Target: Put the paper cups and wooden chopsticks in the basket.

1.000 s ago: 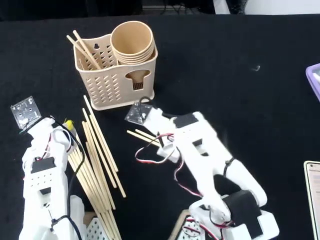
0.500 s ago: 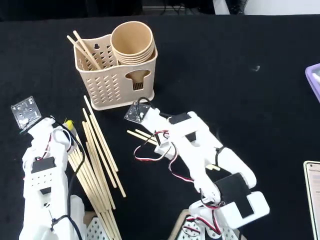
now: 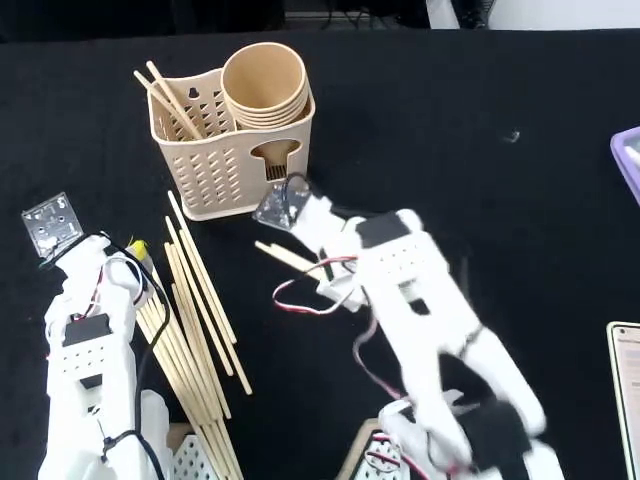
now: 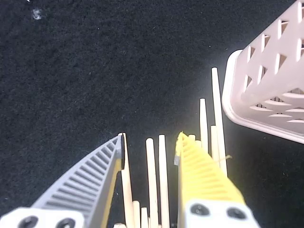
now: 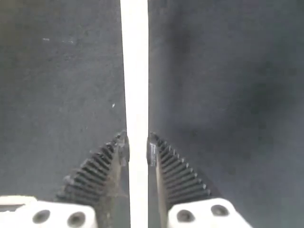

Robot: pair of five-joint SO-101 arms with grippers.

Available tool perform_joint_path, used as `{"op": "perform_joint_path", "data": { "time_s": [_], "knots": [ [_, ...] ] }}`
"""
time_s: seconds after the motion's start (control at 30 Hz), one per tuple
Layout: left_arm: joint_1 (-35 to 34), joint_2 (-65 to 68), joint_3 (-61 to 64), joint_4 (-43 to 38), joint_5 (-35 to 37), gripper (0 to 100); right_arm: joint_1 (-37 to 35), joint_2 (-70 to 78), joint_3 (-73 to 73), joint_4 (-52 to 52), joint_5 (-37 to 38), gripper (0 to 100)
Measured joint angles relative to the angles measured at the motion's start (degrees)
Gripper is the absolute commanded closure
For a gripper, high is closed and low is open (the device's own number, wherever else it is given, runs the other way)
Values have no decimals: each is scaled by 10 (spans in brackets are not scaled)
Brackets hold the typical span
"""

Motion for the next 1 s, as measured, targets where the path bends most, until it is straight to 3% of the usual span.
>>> {"op": "perform_joint_path", "data": {
  "time_s": [0.2, 0.33, 0.43, 0.67, 0.87, 1.0],
  "knots": [
    [0, 0, 0, 0, 0, 812, -47, -153, -108, 140, -15, 988],
    [0, 0, 0, 0, 0, 812, -127, -207, -193, 109, -107, 987],
    [0, 0, 0, 0, 0, 812, -142, -212, -211, 2, -188, 987],
    [0, 0, 0, 0, 0, 812, -145, -129, -212, -354, -316, 987],
    [0, 0, 0, 0, 0, 812, -146, -9, -232, -615, -353, 988],
    [0, 0, 0, 0, 0, 812, -146, 68, -302, -668, -354, 988]
  ]
}}
